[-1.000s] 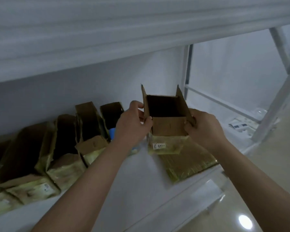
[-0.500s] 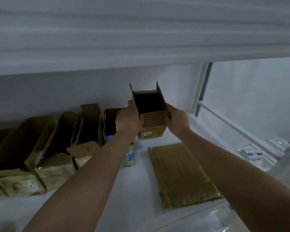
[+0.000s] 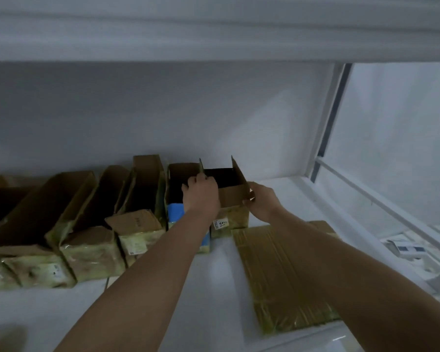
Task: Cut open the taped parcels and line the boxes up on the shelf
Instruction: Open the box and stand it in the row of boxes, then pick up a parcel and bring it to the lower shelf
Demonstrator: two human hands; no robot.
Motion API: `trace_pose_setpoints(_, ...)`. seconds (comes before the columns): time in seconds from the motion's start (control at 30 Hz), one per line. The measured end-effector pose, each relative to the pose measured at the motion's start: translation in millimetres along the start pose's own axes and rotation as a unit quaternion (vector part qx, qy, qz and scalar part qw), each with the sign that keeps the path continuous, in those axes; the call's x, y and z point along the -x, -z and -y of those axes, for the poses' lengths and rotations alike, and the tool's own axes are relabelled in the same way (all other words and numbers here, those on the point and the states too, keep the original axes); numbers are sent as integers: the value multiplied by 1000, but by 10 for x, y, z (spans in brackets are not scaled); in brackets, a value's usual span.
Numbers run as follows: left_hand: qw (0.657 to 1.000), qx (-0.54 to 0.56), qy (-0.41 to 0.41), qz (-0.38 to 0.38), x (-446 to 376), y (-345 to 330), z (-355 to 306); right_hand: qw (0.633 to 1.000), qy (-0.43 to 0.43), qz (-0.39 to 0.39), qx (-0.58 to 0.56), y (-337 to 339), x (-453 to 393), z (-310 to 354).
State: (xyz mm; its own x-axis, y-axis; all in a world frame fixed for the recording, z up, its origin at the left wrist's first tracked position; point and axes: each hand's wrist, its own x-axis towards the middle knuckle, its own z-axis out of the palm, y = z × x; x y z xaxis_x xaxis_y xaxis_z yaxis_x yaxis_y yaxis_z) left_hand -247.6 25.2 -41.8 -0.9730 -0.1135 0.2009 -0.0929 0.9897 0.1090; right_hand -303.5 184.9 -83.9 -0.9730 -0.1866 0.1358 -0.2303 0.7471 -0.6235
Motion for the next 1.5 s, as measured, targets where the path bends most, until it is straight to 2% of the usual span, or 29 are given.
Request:
trace_pose_setpoints(0.13,1000,-5,-12,-12,31,40,54,1000,-6,3,29,77,38,-78)
trace_pose_setpoints(0.27,994,0,-59,-87,142,143,58,995,-8,-27,91,273,167,-209)
trace_pose_setpoints(0.47,969,154,-122,-148,615,43,-211,991,-14,-45,125,504,595,-514)
trace_pose_setpoints(0.53,965,183,-135,-130,797,-98,-350,988,-34,-39,144,570,792,-690)
trace_pose_setpoints(0.6,970,187,-135,-77,947,-279,-489,981,-47,-44,184,614,993,-889)
trace_pose_setpoints(0.73,985,135,-101,28,1167,-646,-672,953,-83,-51,286,641,1382,-1291)
trace_pose_setpoints(0.83,989,107,-61,87,1280,-845,-744,934,-127,-19,334,649,1598,-1554)
trace_pose_setpoints(0.97,984,82,5,156,1420,-1061,-722,941,-211,27,263,537,1801,-1726)
trace_pose_setpoints(1.07,977,73,53,195,1480,-1136,-671,951,-205,9,232,455,1885,-1766)
trace_pose_setpoints(1.17,973,78,48,211,1494,-1136,-652,958,-211,-12,195,468,1905,-1736)
trace_pose_setpoints(1.37,966,184,35,178,1549,-1067,-532,953,-263,-122,86,546,2004,-1638)
trace_pose_setpoints(1.5,962,228,14,150,1550,-896,-510,940,-303,-146,49,578,2125,-1517)
